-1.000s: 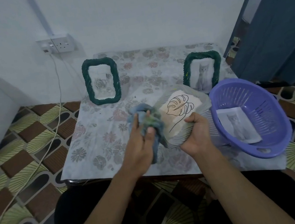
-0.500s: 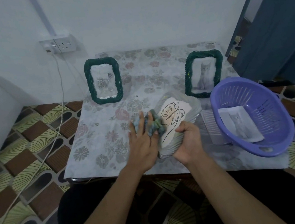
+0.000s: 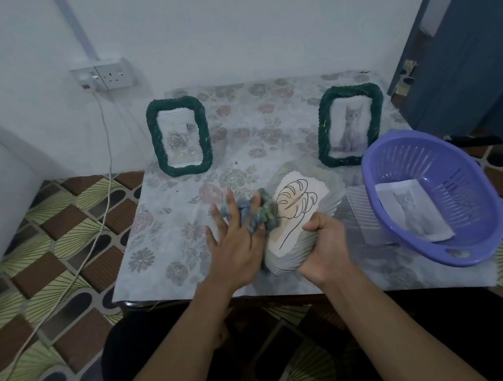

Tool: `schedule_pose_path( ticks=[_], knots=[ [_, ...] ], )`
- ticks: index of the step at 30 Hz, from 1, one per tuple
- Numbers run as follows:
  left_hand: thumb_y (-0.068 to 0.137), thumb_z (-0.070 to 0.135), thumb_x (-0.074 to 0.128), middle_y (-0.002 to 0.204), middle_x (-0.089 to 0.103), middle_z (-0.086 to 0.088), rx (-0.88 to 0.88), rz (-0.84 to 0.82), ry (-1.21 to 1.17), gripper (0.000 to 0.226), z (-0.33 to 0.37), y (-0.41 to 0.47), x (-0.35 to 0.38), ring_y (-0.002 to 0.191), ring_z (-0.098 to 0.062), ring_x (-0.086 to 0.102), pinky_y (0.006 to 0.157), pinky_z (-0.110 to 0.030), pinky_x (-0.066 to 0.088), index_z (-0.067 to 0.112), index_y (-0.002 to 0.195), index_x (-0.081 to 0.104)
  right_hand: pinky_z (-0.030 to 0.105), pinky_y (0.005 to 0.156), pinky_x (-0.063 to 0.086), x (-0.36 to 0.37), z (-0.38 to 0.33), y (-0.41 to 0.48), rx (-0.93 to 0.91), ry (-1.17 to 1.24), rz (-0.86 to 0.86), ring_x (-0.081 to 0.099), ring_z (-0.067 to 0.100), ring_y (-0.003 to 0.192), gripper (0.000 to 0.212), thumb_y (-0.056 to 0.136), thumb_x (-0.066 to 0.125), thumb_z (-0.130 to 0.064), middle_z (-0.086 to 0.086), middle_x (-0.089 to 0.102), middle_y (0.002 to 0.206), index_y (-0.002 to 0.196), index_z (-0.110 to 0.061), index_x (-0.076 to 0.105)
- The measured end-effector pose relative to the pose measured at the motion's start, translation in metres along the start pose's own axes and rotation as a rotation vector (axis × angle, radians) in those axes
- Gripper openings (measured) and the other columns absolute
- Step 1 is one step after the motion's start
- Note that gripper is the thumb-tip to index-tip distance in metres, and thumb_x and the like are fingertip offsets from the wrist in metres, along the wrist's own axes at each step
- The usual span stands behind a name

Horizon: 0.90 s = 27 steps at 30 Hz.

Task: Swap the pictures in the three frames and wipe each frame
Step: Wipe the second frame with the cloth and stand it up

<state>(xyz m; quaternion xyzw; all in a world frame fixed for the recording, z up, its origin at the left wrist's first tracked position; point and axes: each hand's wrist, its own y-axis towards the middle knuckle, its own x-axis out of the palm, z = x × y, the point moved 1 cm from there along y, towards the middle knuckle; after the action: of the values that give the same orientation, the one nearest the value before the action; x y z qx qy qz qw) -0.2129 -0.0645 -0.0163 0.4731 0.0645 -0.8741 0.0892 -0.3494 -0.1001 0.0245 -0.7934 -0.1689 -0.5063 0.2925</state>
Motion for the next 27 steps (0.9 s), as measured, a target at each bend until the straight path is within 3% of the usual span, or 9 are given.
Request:
schedule_pose_path(
  ticks=[3, 8, 11, 13, 15, 16, 19, 24, 27],
  knots=[
    [0.103, 0.053, 0.015, 0.146, -0.045, 0.019, -0.064, -0.010, -0.005, 0.053, 0.003, 0.002, 0.000, 0.141, -0.027, -0.037, 0.113, -0.059, -0.017, 0.059, 0.140, -0.022, 0.052, 0.108, 0.039, -0.003, 0.000, 0.000, 0.002, -0.040, 0.045, 0.060, 0.038, 0.107, 0.055, 0.063, 0.034, -0.006, 0.019, 0.066, 0.118, 0.098, -0.002, 0.076],
    [0.099, 0.055, 0.013, 0.147, -0.039, 0.030, 0.023, -0.029, -0.185, 0.056, 0.026, -0.018, 0.017, 0.136, -0.022, -0.046, 0.112, -0.051, -0.027, 0.051, 0.148, -0.013, 0.048, 0.092, 0.055, 0.001, -0.002, 0.003, -0.029, 0.000, 0.053, 0.067, 0.036, 0.098, 0.054, 0.055, 0.041, -0.009, 0.020, 0.067, 0.111, 0.098, 0.001, 0.073],
    [0.098, 0.050, 0.016, 0.144, -0.036, 0.040, 0.097, -0.079, -0.281, 0.054, 0.041, -0.035, 0.023, 0.134, -0.017, -0.047, 0.113, -0.048, -0.028, 0.054, 0.143, -0.013, 0.053, 0.104, 0.046, -0.003, -0.007, 0.006, -0.003, -0.040, 0.125, 0.062, 0.038, 0.110, 0.055, 0.054, 0.048, -0.012, 0.021, 0.064, 0.118, 0.102, 0.004, 0.071],
    [0.098, 0.047, 0.018, 0.143, -0.036, 0.042, 0.120, -0.082, -0.281, 0.053, 0.045, -0.040, 0.024, 0.134, -0.014, -0.047, 0.113, -0.047, -0.027, 0.054, 0.141, -0.014, 0.053, 0.111, 0.039, -0.006, -0.011, 0.009, -0.032, -0.035, 0.136, 0.054, 0.039, 0.126, 0.081, 0.038, 0.065, -0.012, 0.021, 0.058, 0.131, 0.118, 0.003, 0.064],
    [0.098, 0.048, 0.015, 0.144, -0.038, 0.038, 0.128, -0.081, -0.218, 0.053, 0.042, -0.036, 0.021, 0.134, -0.013, -0.048, 0.113, -0.049, -0.027, 0.055, 0.140, -0.018, 0.050, 0.113, 0.036, -0.009, -0.013, 0.011, -0.040, 0.003, 0.129, 0.053, 0.036, 0.127, 0.104, 0.028, 0.074, -0.009, 0.019, 0.056, 0.129, 0.129, 0.002, 0.057],
    [0.098, 0.050, 0.012, 0.144, -0.041, 0.035, 0.127, -0.081, -0.168, 0.053, 0.039, -0.031, 0.019, 0.133, -0.014, -0.048, 0.112, -0.052, -0.027, 0.057, 0.138, -0.021, 0.047, 0.114, 0.036, -0.008, -0.012, 0.009, -0.035, 0.017, 0.101, 0.053, 0.033, 0.126, 0.102, 0.029, 0.074, -0.008, 0.017, 0.057, 0.127, 0.130, 0.001, 0.058],
    [0.100, 0.055, 0.011, 0.144, -0.048, 0.024, 0.067, -0.072, -0.053, 0.053, 0.026, -0.014, 0.010, 0.134, -0.023, -0.047, 0.109, -0.059, -0.025, 0.066, 0.130, -0.032, 0.043, 0.100, 0.050, -0.005, -0.009, 0.001, -0.039, 0.017, 0.001, 0.066, 0.032, 0.106, 0.057, 0.053, 0.055, -0.008, 0.015, 0.068, 0.114, 0.106, -0.002, 0.073],
    [0.097, 0.060, 0.008, 0.149, -0.046, 0.007, -0.093, -0.044, -0.027, 0.058, 0.011, 0.001, -0.004, 0.134, -0.029, -0.044, 0.107, -0.064, -0.024, 0.052, 0.141, -0.029, 0.049, 0.105, 0.044, -0.011, -0.006, -0.004, -0.069, 0.001, 0.013, 0.062, 0.036, 0.104, 0.077, 0.033, 0.068, -0.005, 0.017, 0.065, 0.117, 0.110, -0.004, 0.070],
    [0.102, 0.052, 0.014, 0.142, -0.048, 0.013, -0.131, -0.047, -0.075, 0.058, 0.014, -0.002, -0.002, 0.137, -0.030, -0.042, 0.109, -0.064, -0.023, 0.049, 0.144, -0.027, 0.051, 0.110, 0.038, -0.012, -0.004, -0.002, -0.075, -0.005, 0.018, 0.059, 0.037, 0.105, 0.064, 0.043, 0.062, -0.007, 0.018, 0.063, 0.117, 0.107, -0.003, 0.070]
  ],
)
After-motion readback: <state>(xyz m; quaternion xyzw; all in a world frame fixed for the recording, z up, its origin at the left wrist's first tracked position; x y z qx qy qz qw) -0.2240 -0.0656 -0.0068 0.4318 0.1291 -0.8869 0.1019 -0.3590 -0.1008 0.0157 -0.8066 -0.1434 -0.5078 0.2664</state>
